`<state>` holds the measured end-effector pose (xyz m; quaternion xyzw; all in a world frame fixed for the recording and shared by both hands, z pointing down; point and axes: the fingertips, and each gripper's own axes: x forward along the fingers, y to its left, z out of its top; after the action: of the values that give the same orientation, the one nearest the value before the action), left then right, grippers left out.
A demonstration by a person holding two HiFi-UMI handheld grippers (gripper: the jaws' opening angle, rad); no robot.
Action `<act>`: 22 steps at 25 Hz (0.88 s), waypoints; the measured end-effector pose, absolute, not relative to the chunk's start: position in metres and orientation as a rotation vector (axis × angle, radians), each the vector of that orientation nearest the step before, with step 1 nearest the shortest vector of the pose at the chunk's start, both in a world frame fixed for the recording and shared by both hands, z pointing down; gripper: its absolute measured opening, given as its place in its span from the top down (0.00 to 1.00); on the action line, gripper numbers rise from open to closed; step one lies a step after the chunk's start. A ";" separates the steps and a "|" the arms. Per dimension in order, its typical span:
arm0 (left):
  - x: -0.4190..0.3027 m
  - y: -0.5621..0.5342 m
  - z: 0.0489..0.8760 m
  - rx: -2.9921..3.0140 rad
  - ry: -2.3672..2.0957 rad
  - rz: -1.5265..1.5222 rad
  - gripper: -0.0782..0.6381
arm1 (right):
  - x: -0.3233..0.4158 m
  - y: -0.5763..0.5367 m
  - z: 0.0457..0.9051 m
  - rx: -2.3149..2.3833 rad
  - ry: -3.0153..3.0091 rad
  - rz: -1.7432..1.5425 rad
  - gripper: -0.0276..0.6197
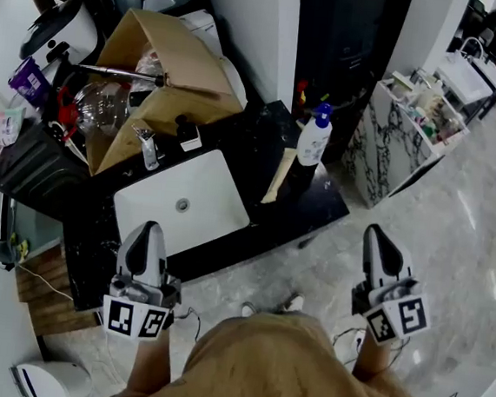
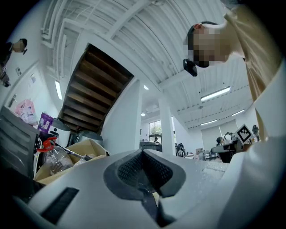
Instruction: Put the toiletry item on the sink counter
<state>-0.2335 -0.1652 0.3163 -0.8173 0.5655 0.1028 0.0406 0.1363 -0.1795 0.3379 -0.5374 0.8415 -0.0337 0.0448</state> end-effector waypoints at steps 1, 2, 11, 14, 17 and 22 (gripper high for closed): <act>-0.234 -0.166 0.316 -2.506 1.733 0.323 0.89 | 0.136 -0.179 0.338 -1.645 2.571 -0.102 0.95; -0.235 -0.166 0.316 -2.506 1.734 0.324 0.88 | 0.135 -0.179 0.338 -1.647 2.571 -0.102 0.95; -0.242 -0.167 0.321 -2.520 1.730 0.317 0.89 | 0.127 -0.175 0.340 -1.664 2.585 -0.086 0.95; -0.243 -0.167 0.324 -2.530 1.726 0.317 0.89 | 0.125 -0.173 0.341 -1.673 2.584 -0.081 0.95; -0.244 -0.167 0.327 -2.544 1.721 0.315 0.89 | 0.122 -0.171 0.343 -1.678 2.581 -0.088 0.95; -0.247 -0.167 0.328 -2.559 1.712 0.317 0.88 | 0.116 -0.169 0.341 -1.682 2.581 -0.086 0.95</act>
<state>-0.2471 -0.1673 0.3283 -0.8265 0.5531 0.1023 0.0233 0.1156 -0.1695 0.3413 -0.5454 0.8372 -0.0278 0.0299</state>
